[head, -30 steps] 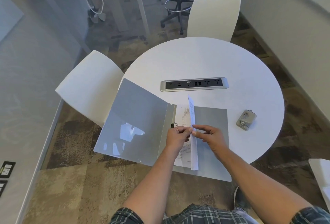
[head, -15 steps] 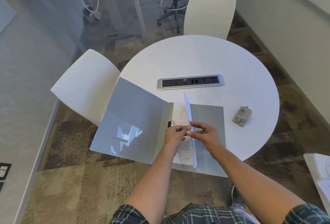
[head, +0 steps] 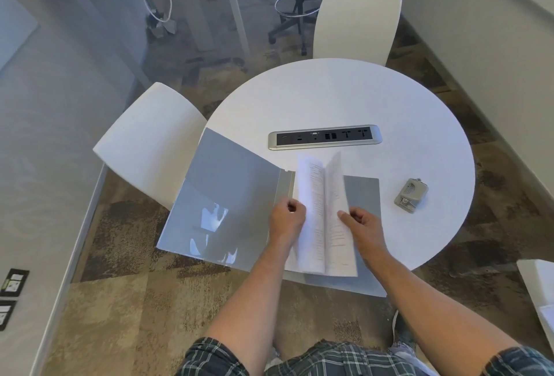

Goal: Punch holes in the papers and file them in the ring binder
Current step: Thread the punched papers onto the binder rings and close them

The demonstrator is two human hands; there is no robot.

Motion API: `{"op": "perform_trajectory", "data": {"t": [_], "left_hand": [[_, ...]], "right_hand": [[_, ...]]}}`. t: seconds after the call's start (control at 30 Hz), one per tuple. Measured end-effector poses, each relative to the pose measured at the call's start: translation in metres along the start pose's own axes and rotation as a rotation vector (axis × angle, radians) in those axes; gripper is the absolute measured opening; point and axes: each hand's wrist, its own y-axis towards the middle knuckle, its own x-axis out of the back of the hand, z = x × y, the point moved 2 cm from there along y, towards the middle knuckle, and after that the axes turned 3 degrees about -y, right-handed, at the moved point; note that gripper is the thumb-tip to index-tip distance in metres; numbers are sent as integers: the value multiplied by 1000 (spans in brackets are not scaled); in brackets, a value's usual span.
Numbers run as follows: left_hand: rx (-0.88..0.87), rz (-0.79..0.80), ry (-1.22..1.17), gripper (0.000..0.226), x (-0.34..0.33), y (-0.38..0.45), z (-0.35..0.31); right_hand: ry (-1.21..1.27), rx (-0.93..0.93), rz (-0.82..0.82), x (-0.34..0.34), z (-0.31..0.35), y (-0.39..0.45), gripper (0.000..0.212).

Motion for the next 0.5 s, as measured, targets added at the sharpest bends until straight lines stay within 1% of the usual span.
{"op": "perform_trajectory", "data": {"t": [0.1,0.23,0.33,0.43,0.5], "left_hand": [[-65,-112,158,15,35,12,-11],[-144,-233,376,14,84,28,-15],[-202,-307,515,6,114,43,-10],[-290,-357,718,16,132,49,-6],[-301,-373,831,18,140,51,-1]], "right_hand": [[41,-64,-87,13,0,-2,26],[57,-119,-112,24,-3,0,38],[52,-149,-128,26,-7,1,40],[69,-159,-133,27,-7,1,43],[64,-157,-129,25,-6,2,43]]}}
